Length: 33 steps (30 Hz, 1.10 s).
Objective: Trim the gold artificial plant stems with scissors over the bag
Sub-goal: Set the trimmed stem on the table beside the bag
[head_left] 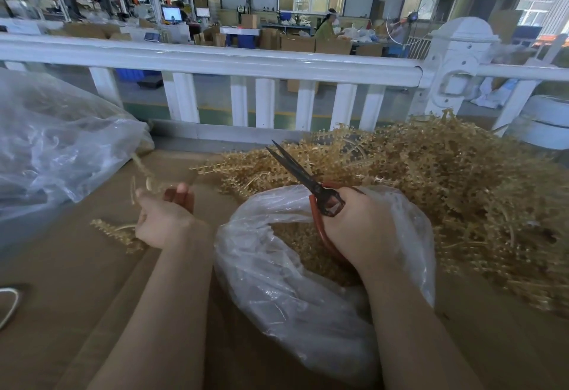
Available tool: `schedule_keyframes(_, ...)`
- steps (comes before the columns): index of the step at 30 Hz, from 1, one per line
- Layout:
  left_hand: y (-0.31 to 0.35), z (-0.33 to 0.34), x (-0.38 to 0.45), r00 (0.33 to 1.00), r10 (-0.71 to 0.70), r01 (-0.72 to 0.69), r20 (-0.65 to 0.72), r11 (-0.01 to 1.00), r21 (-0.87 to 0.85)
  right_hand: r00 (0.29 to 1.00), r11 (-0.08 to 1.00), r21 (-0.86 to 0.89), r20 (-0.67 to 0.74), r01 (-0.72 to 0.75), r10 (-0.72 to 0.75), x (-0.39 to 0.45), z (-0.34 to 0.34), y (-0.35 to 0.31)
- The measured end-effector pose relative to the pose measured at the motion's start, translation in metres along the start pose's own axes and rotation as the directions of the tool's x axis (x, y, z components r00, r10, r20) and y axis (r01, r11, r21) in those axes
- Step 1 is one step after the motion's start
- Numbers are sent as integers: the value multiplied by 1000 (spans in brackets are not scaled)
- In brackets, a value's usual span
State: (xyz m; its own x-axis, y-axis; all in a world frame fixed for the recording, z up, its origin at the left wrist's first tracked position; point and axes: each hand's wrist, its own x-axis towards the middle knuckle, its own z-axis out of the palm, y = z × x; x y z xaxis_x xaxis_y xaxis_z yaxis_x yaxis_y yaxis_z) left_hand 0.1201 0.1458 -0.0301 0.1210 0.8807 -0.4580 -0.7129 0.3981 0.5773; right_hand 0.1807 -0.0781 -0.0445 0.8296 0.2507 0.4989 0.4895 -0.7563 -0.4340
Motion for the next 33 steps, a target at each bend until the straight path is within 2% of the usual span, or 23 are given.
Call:
schedule_keyframes(5,-4,0,-6,996,81,-83,49,995,46,1000,996,-91,2,11,-11,0,3,3)
schedule_keyframes(8,-6,-1,-12,966,230,-244,121,962,122,1000,996,-93,31,0,3,2,6,5)
schedule_keyframes(10,-6,-3,-14,909,368,-402,194,897,183,999,995,-102,31,-9,13,2,6,5)
schedule_keyframes(11,-7,-4,-14,865,436,-492,248,833,252,999,994,-106,31,-14,17,2,6,4)
schedule_keyframes(13,-11,-5,-13,755,484,-652,443,626,428,999,994,-104,36,-20,24,2,5,4)
schedule_keyframes(14,-14,-5,-13,701,435,-710,565,497,499,999,994,-102,42,-25,30,2,5,4)
schedule_keyframes(16,-24,-8,-12,584,251,-811,772,206,547,998,995,-97,42,-37,41,2,4,4)
schedule_keyframes(18,-36,-10,-11,500,32,-861,865,-93,501,998,995,-85,42,-46,50,2,5,3)
schedule_keyframes(20,-44,-9,-11,504,-129,-850,854,-250,464,997,996,-67,57,-55,59,3,4,3)
schedule_keyframes(23,-47,-6,-6,552,-249,-810,796,-388,440,996,997,-54,59,-56,59,2,4,3)
schedule_keyframes(25,-48,-6,-4,561,-264,-800,784,-416,433,996,997,-45,55,-61,63,2,4,2)
schedule_keyframes(28,-46,-6,-6,568,-218,-805,794,-346,481,996,997,-31,54,-70,71,2,4,1)
schedule_keyframes(33,-34,-8,-11,603,103,-798,791,60,600,994,996,-7,60,-88,88,2,3,3)
